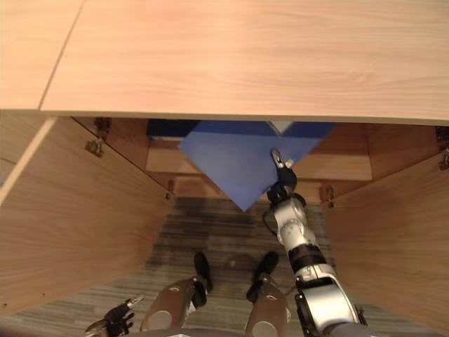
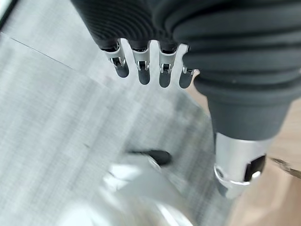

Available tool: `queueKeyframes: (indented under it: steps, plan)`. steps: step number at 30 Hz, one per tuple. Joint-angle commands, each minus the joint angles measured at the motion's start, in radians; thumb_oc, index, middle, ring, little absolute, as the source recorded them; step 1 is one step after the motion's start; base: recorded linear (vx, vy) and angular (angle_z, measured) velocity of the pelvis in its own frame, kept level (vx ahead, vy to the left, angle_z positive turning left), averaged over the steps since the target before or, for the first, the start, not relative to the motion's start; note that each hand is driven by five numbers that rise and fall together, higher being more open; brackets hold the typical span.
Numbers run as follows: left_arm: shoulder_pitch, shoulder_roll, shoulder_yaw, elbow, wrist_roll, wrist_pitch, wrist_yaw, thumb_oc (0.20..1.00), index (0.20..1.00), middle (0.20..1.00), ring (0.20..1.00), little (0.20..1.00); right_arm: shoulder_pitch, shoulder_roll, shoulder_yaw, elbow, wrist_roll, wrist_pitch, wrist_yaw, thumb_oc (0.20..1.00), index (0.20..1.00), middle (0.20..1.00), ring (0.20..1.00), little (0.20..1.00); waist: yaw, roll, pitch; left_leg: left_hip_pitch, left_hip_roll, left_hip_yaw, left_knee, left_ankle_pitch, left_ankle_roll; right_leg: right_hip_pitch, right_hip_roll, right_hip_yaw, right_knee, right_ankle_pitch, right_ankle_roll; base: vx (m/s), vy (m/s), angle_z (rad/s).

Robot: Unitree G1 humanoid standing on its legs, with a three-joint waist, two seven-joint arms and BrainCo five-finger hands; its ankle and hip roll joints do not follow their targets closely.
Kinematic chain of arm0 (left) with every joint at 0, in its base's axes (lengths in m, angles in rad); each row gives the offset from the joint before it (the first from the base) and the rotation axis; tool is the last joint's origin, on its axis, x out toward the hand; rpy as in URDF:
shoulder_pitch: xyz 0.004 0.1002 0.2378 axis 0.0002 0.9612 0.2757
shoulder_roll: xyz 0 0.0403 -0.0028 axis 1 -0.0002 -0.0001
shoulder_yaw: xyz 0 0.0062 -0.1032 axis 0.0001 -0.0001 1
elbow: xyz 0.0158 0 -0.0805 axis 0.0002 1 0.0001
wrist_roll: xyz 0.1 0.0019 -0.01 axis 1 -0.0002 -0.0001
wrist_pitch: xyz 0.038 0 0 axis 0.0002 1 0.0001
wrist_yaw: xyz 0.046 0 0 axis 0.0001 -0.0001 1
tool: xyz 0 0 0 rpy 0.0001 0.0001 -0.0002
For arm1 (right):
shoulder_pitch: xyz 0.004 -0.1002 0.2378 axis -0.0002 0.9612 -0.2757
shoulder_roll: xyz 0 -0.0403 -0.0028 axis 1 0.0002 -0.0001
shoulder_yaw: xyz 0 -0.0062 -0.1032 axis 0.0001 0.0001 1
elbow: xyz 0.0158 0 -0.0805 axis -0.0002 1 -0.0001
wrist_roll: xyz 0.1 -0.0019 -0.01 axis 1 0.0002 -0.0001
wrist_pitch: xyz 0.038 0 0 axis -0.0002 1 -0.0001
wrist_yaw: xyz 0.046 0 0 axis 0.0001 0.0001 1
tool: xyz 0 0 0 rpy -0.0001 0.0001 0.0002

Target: Put the empty folder in the office cabinet

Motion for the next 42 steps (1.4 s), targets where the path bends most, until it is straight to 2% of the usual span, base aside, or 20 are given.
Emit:
queueKeyframes:
  steps: [1, 7, 8, 11, 12, 13, 20, 26, 33, 34, 40, 42]
  plan:
    - [0.015, -0.015, -0.064, -0.070, -0.047, -0.024, 0.004, 1.000, 1.000, 1.000, 1.000, 1.000, -0.039, -0.076, -0.053, -0.076, -0.004, -0.105, -0.013, 0.200, 0.200, 0.200, 0.200, 0.200, -0.012, 0.013, 0.003, -0.075, 0.027, -0.097, 0.108, -0.063, -0.057, 0.048, -0.023, 0.076, -0.011, 0.000, 0.067, -0.02, -0.044, 0.31]
    - [0.035, 0.019, -0.149, -0.284, -0.128, -0.032, 0.003, 1.000, 1.000, 1.000, 1.000, 1.000, -0.182, -0.152, -0.053, -0.077, 0.009, -0.124, -0.054, 0.200, 0.200, 0.200, 0.200, 0.200, -0.011, 0.044, 0.005, -0.234, 0.057, -0.138, 0.271, -0.117, -0.038, -0.099, -0.077, 0.095, 0.162, -0.065, 0.050, 0.00, -0.047, 0.08]
    - [0.048, 0.051, -0.189, -0.411, -0.178, -0.039, 0.003, 1.000, 1.000, 1.000, 1.000, 1.000, -0.273, -0.199, -0.058, -0.051, 0.021, -0.142, -0.080, 0.200, 0.200, 0.200, 0.200, 0.200, -0.004, 0.057, 0.004, -0.304, 0.064, -0.150, 0.347, -0.142, -0.027, -0.159, -0.097, 0.104, 0.243, -0.105, 0.036, 0.01, -0.050, 0.13]
    - [0.055, 0.071, -0.204, -0.471, -0.191, -0.035, 0.007, 1.000, 1.000, 1.000, 1.000, 1.000, -0.308, -0.217, -0.058, -0.028, 0.034, -0.148, -0.086, 0.200, 0.200, 0.200, 0.200, 0.200, 0.002, 0.064, -0.004, -0.344, 0.067, -0.155, 0.384, -0.157, -0.024, -0.199, -0.106, 0.111, 0.289, -0.130, 0.030, 0.01, -0.027, 0.20]
    - [0.069, 0.114, -0.222, -0.568, -0.216, -0.040, 0.010, 1.000, 1.000, 1.000, 1.000, 1.000, -0.392, -0.265, -0.056, 0.022, 0.056, -0.159, -0.103, 0.200, 0.200, 0.200, 0.200, 0.200, 0.015, 0.075, -0.012, -0.395, 0.066, -0.161, 0.435, -0.176, -0.019, -0.252, -0.120, 0.122, 0.356, -0.165, 0.021, 0.04, -0.030, 0.15]
    - [0.072, 0.130, -0.228, -0.602, -0.229, -0.039, 0.008, 1.000, 1.000, 1.000, 1.000, 1.000, -0.423, -0.286, -0.060, 0.042, 0.063, -0.160, -0.110, 0.200, 0.200, 0.200, 0.200, 0.200, 0.019, 0.078, -0.015, -0.414, 0.064, -0.164, 0.454, -0.181, -0.018, -0.272, -0.124, 0.126, 0.383, -0.174, 0.018, 0.05, -0.045, 0.11]
    - [0.092, 0.215, -0.242, -0.785, -0.294, -0.026, 0.024, 1.000, 1.000, 1.000, 1.000, 1.000, -0.622, -0.411, -0.013, 0.259, 0.110, -0.122, -0.125, 0.200, 0.200, 0.200, 0.200, 0.200, 0.052, 0.087, -0.047, -0.558, 0.063, -0.184, 0.584, -0.228, -0.017, -0.415, -0.162, 0.149, 0.543, -0.268, -0.010, 0.04, -0.043, 0.12]
    - [0.105, 0.255, -0.243, -0.860, -0.311, -0.019, 0.051, 1.000, 1.000, 1.000, 1.000, 1.000, -0.730, -0.481, -0.010, 0.447, 0.160, -0.109, -0.153, 0.200, 0.200, 0.200, 0.200, 0.200, 0.078, 0.102, -0.072, -0.650, 0.059, -0.211, 0.646, -0.248, -0.017, -0.502, -0.193, 0.163, 0.636, -0.318, -0.027, 0.03, -0.054, 0.13]
    - [0.123, 0.270, -0.248, -0.887, -0.311, -0.016, 0.069, 1.000, 1.000, 1.000, 1.000, 1.000, -0.781, -0.499, -0.016, 0.598, 0.176, -0.074, -0.178, 0.200, 0.200, 0.200, 0.200, 0.200, 0.098, 0.115, -0.087, -0.714, 0.057, -0.223, 0.677, -0.253, -0.018, -0.560, -0.216, 0.170, 0.692, -0.346, -0.034, 0.00, -0.033, 0.10]
    - [0.133, 0.282, -0.249, -0.908, -0.319, -0.020, 0.083, 1.000, 1.000, 1.000, 1.000, 1.000, -0.802, -0.512, -0.031, 0.663, 0.185, -0.074, -0.222, 0.200, 0.200, 0.200, 0.200, 0.200, 0.106, 0.125, -0.082, -0.730, 0.057, -0.229, 0.685, -0.255, -0.019, -0.574, -0.224, 0.170, 0.708, -0.352, -0.033, 0.00, -0.034, 0.10]
    - [0.145, 0.299, -0.244, -0.943, -0.330, -0.022, 0.110, 1.000, 1.000, 1.000, 1.000, 1.000, -0.818, -0.525, -0.085, 0.730, 0.235, -0.079, -0.284, 0.200, 0.200, 0.200, 0.200, 0.200, 0.112, 0.141, -0.074, -0.761, 0.057, -0.235, 0.713, -0.265, -0.024, -0.591, -0.245, 0.166, 0.739, -0.367, -0.030, 0.01, -0.022, 0.11]
    - [0.148, 0.306, -0.243, -0.951, -0.343, -0.024, 0.125, 1.000, 1.000, 1.000, 1.000, 1.000, -0.819, -0.524, -0.117, 0.720, 0.273, -0.102, -0.313, 0.200, 0.200, 0.200, 0.200, 0.200, 0.119, 0.152, -0.069, -0.774, 0.052, -0.237, 0.728, -0.270, -0.025, -0.604, -0.258, 0.169, 0.764, -0.375, -0.027, 0.02, -0.019, 0.08]
